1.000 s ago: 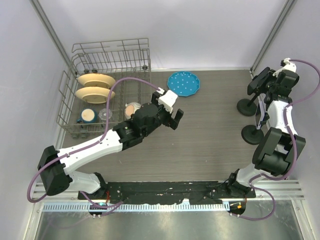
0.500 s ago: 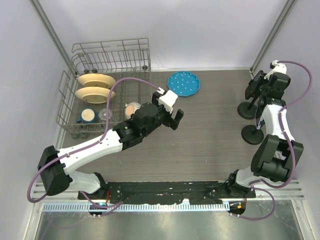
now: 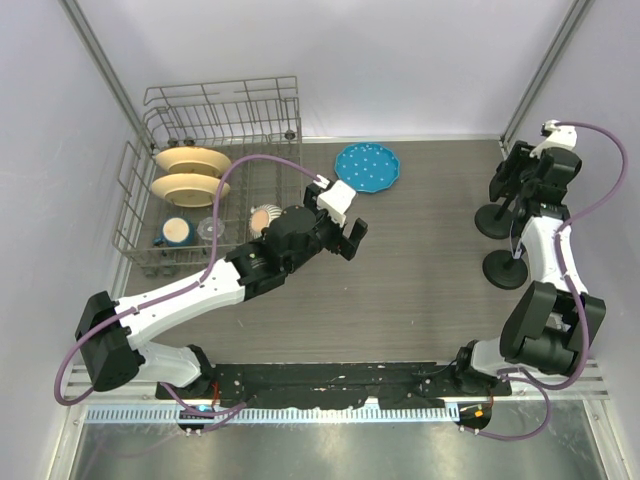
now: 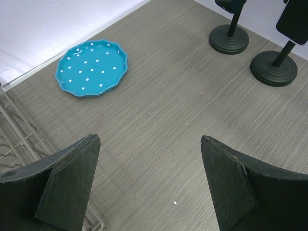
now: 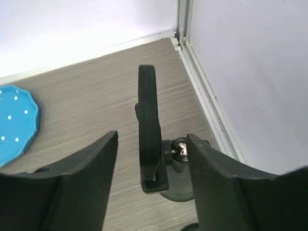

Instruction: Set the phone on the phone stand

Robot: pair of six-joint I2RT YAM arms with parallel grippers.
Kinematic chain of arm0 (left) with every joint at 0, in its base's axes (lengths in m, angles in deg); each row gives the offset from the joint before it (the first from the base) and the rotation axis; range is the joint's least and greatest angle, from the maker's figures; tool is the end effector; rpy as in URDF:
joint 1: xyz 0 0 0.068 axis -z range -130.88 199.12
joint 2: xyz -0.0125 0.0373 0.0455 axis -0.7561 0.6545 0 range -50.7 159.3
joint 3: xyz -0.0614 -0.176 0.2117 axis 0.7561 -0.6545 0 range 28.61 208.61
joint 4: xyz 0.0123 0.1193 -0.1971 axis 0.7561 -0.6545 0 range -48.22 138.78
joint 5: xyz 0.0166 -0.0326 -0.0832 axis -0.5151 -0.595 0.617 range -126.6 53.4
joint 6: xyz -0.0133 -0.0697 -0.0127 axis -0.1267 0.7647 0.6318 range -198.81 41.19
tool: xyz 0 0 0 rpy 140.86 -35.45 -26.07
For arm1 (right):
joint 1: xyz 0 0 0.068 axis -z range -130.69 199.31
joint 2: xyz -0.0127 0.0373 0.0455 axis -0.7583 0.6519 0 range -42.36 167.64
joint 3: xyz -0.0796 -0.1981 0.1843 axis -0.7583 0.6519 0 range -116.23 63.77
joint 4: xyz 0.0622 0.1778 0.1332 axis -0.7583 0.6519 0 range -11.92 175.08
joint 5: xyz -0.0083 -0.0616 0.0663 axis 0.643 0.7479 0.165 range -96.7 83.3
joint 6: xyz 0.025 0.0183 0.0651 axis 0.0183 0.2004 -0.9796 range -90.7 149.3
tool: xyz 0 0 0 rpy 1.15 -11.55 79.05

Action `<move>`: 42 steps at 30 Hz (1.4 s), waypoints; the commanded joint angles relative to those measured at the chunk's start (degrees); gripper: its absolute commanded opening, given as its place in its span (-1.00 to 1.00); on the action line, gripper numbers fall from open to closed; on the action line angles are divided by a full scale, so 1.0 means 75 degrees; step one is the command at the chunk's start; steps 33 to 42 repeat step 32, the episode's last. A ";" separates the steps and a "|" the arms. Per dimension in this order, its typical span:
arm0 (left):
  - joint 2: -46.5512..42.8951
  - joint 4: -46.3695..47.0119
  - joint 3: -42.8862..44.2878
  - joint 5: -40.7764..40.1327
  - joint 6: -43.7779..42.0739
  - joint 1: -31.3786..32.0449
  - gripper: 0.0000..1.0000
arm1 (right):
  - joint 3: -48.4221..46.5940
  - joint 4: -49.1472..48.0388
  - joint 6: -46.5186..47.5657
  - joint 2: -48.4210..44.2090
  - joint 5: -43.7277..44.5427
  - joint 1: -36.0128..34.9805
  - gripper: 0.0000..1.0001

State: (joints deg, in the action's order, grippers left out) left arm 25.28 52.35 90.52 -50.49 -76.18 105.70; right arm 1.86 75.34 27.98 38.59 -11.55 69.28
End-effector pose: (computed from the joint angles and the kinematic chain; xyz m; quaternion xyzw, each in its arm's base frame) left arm 0.1791 -0.2455 0.3615 0.2773 0.7152 -0.2328 0.5978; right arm 0.3071 -0.1062 0.3337 0.1227 0.7904 -0.0637 0.5968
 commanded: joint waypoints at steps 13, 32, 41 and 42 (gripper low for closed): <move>-0.0264 0.0285 0.0230 -0.0152 -0.0093 0.0003 0.79 | -0.1202 0.1583 0.0071 -0.1441 0.5198 -0.2648 0.55; -0.1049 0.0905 -0.0156 -0.1184 -0.1277 -0.0020 0.80 | 0.1679 0.1374 -0.2694 -0.3769 0.3461 -0.6892 0.68; -0.1049 0.0905 -0.0156 -0.1184 -0.1277 -0.0020 0.80 | 0.1679 0.1374 -0.2694 -0.3769 0.3461 -0.6892 0.68; -0.1049 0.0905 -0.0156 -0.1184 -0.1277 -0.0020 0.80 | 0.1679 0.1374 -0.2694 -0.3769 0.3461 -0.6892 0.68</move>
